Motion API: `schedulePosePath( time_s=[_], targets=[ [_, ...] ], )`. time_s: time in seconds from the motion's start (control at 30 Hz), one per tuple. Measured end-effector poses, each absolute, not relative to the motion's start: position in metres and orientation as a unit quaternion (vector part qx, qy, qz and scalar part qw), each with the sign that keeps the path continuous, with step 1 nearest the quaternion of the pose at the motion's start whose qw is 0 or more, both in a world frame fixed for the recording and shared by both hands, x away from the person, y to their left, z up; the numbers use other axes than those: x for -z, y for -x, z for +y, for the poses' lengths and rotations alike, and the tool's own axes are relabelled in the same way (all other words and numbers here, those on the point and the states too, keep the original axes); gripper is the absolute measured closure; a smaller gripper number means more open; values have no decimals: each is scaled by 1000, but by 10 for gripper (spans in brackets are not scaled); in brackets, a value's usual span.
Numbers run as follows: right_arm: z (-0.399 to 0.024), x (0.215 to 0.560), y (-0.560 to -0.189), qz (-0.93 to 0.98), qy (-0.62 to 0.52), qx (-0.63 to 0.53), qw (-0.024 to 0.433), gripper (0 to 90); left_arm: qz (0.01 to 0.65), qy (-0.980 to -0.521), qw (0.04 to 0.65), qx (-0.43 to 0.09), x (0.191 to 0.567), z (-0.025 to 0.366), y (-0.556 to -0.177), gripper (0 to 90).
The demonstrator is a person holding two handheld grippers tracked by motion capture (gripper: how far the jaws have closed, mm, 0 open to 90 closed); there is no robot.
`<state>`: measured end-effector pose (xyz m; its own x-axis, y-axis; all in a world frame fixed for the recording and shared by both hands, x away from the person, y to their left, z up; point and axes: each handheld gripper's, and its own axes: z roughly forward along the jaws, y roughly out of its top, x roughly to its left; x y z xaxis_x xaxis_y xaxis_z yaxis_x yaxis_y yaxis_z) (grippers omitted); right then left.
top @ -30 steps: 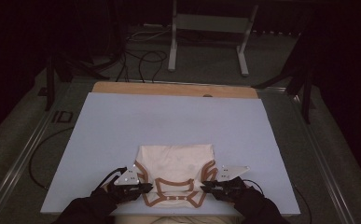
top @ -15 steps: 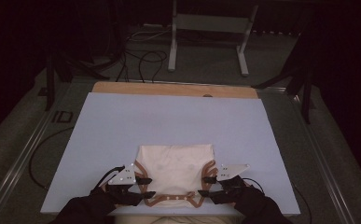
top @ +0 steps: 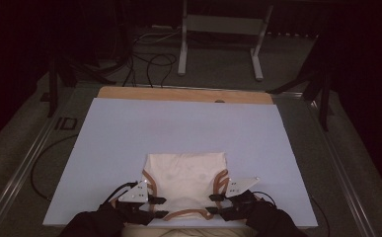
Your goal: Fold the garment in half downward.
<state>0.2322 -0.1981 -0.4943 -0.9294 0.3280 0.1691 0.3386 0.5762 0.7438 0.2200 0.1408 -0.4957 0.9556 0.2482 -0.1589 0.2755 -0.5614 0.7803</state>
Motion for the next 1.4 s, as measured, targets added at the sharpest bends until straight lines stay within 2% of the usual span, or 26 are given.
schedulePosePath(
  time_s=[0.07, 0.17, 0.2, 0.23, 0.3, 0.33, 0.37, 0.77, 1.0, 1.17, 1.27, 1.4],
  targets=[
    [-196, 496, -231, -891, 182, 416, 12, 531, 139, -890, 435, 21, 499, 139, -217, 579],
    [-188, 504, -228, -905, 164, 393, 14, 560, 137, -892, 429, 27, 504, 138, -216, 574],
    [-187, 504, -227, -908, 160, 386, 18, 614, 138, -892, 429, 28, 505, 138, -216, 574],
    [-186, 507, -228, -911, 147, 386, 1, 696, 139, -892, 429, 28, 505, 138, -216, 574],
    [-185, 507, -227, -914, 140, 382, 8, 768, 140, -891, 431, 29, 505, 139, -217, 574],
    [-185, 506, -227, -916, 135, 378, 1, 856, 140, -891, 431, 28, 505, 139, -217, 574],
    [-186, 505, -227, -914, 137, 381, 6, 881, 141, -890, 432, 29, 505, 139, -217, 574],
    [-187, 501, -221, -915, 122, 384, 18, 883, 142, -890, 432, 33, 507, 139, -217, 575],
    [-186, 511, -222, -924, 117, 364, 29, 821, 143, -889, 434, 33, 508, 140, -218, 574],
    [-187, 505, -222, -917, 121, 379, 31, 635, 143, -883, 446, 32, 504, 142, -218, 558],
    [-190, 499, -224, -912, 131, 389, 20, 552, 150, -878, 455, 29, 500, 144, -220, 502],
    [-196, 490, -228, -899, 158, 409, 10, 426, 163, -867, 471, 21, 494, 148, -224, 341]
  ],
)
